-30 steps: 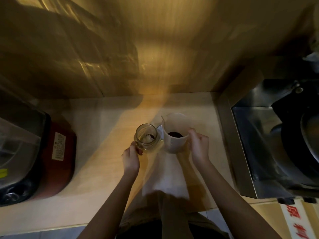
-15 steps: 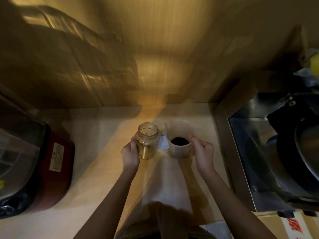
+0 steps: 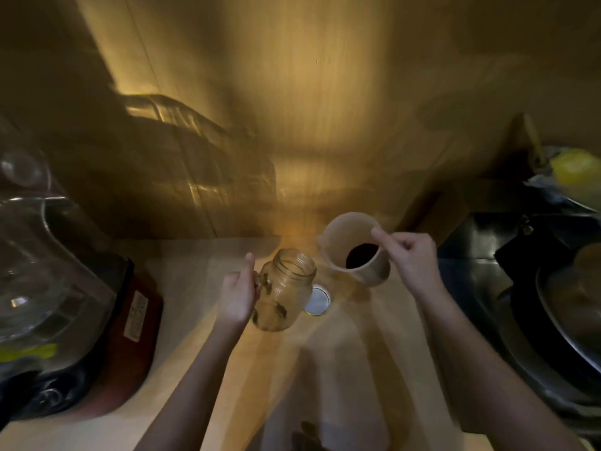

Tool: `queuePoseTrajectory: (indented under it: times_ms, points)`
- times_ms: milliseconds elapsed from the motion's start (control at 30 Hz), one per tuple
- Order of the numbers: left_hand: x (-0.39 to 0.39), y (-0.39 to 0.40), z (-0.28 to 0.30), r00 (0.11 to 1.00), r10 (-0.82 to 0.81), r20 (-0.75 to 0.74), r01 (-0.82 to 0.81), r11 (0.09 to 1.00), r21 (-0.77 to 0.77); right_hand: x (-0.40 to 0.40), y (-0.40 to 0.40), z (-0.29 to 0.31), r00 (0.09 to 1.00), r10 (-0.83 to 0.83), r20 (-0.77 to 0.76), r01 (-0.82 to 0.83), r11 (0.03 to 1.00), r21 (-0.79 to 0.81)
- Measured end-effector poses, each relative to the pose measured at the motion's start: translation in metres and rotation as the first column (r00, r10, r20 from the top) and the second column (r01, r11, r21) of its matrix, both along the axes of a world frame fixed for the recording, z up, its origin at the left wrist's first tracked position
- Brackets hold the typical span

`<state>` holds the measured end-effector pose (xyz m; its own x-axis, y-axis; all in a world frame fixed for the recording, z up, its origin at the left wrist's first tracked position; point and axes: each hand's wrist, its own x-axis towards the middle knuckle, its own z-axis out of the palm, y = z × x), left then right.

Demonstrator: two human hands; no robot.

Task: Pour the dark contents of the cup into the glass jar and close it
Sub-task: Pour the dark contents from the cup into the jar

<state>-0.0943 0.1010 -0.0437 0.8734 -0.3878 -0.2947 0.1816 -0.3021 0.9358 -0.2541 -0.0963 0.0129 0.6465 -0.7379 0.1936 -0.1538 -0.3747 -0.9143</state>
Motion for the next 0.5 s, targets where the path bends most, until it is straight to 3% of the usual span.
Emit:
queuePoseTrajectory:
  times_ms: [133,367,500]
  points:
    - [-0.006,0.009,0.02,0.993,0.002,0.114,-0.005,1.0,0.021,0.018,-0.008,0.037,0.998,0.041,-0.045,-0.047,0.988,-0.147]
    - [-0.019,0.021,0.041,0.968,-0.009,0.25,0.003,1.0,0.024,0.047,0.001,0.077,0.997,0.031,-0.077,-0.064,0.882,-0.467]
    - [-0.028,0.023,0.054,0.977,0.074,0.199,-0.062,0.996,-0.066,0.054,0.009,0.095,0.997,0.027,-0.075,-0.067,0.799,-0.598]
